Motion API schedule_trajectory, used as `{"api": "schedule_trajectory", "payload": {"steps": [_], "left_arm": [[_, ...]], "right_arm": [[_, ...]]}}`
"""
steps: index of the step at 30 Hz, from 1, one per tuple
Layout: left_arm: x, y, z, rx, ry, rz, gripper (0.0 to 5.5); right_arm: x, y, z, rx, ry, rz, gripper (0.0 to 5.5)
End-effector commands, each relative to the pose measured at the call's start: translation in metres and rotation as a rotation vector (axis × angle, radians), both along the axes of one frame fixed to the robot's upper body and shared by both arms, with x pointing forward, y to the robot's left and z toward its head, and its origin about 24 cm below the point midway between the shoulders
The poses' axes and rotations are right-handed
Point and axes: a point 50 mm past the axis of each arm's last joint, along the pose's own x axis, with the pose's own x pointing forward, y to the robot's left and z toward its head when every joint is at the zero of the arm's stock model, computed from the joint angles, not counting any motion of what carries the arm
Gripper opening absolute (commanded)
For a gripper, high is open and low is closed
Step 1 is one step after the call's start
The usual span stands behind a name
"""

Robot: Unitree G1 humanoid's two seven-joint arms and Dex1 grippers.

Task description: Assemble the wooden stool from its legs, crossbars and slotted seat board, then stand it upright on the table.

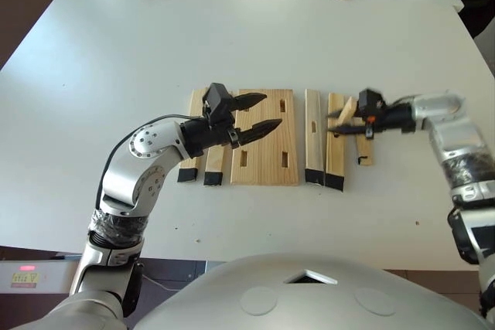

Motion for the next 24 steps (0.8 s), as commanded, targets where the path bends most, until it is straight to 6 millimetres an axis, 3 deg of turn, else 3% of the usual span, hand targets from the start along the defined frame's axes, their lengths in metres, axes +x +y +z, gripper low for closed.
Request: {"api": "schedule_trajectory", "payload": {"steps": [1,8,16,24], "left_arm": [[0.003,0.0,0.002,0.007,-0.001,-0.017,3.33],[0.006,0.004,0.002,0.009,-0.008,-0.001,3.33],[0.005,0.004,0.001,0.002,-0.016,0.022,3.33],[0.006,0.005,0.0,-0.008,-0.024,0.046,3.33]], "right_arm": [[-0.009,0.003,-0.023,-0.051,0.029,-0.034,2.36],[0.0,-0.007,-0.023,-0.074,-0.047,-0.105,3.36],[0.01,-0.009,0.009,-0.008,-0.091,-0.087,3.36],[0.018,0.0,0.054,0.067,-0.214,-0.061,3.36]]}}
